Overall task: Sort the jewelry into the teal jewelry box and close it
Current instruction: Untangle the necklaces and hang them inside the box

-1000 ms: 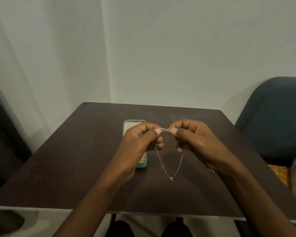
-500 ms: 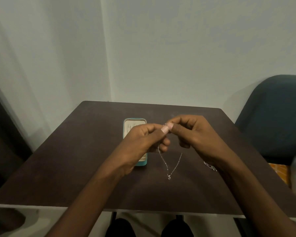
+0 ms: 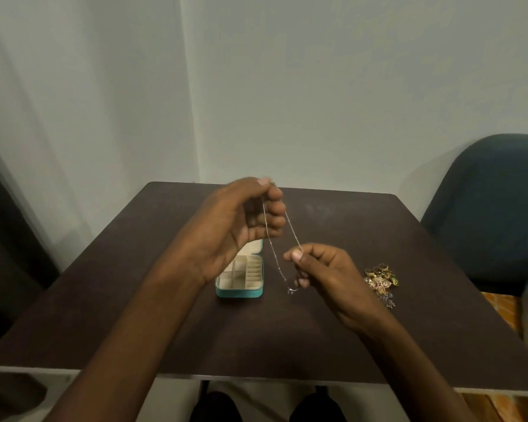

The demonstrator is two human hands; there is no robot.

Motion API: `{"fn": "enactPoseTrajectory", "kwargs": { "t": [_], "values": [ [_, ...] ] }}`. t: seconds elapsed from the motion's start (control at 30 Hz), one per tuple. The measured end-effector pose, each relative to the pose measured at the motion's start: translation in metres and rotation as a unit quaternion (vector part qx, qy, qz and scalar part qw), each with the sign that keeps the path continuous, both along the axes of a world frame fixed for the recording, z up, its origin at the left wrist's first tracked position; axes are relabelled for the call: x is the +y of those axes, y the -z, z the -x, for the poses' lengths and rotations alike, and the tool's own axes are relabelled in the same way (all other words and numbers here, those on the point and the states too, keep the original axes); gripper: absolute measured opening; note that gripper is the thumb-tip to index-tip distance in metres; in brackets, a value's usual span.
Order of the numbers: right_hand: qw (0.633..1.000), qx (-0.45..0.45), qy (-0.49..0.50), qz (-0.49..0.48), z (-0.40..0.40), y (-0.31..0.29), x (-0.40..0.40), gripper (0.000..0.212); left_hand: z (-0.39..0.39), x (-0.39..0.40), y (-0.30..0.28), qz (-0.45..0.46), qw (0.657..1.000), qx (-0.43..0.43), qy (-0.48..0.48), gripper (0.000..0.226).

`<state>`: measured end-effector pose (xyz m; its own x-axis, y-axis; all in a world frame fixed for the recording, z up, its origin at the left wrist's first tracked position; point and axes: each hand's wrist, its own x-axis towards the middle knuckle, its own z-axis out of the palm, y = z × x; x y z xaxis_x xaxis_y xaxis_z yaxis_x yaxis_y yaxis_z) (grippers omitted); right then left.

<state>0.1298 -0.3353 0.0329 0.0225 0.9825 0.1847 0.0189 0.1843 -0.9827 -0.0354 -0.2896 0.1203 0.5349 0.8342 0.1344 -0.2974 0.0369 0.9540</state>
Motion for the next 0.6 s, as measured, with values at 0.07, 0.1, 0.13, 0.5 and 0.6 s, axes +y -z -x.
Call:
{"fn": "enactPoseTrajectory", "kwargs": {
  "t": [0.07, 0.1, 0.13, 0.5, 0.6],
  "values": [
    [1.0, 0.026, -0.002, 0.015, 0.004, 0.01, -0.001, 0.014, 0.002, 0.002, -0.009, 0.017, 1.0, -0.025, -0.002, 0.025],
    [0.999, 0.035, -0.003, 0.021, 0.005, 0.014, -0.001, 0.014, 0.003, 0.002, -0.012, 0.021, 0.999, -0.03, -0.004, 0.025],
    [0.999, 0.044, -0.002, 0.025, 0.007, 0.017, -0.002, 0.016, 0.003, 0.003, -0.013, 0.022, 0.999, -0.032, -0.006, 0.025],
    [0.989, 0.137, 0.05, 0.007, 0.02, 0.035, -0.004, 0.011, -0.002, 0.004, -0.009, 0.033, 0.999, -0.031, -0.007, 0.025],
    [0.983, 0.173, 0.055, 0.019, 0.018, 0.04, -0.001, 0.014, -0.002, 0.004, -0.012, 0.021, 0.999, -0.031, -0.013, 0.026]
  ]
}}
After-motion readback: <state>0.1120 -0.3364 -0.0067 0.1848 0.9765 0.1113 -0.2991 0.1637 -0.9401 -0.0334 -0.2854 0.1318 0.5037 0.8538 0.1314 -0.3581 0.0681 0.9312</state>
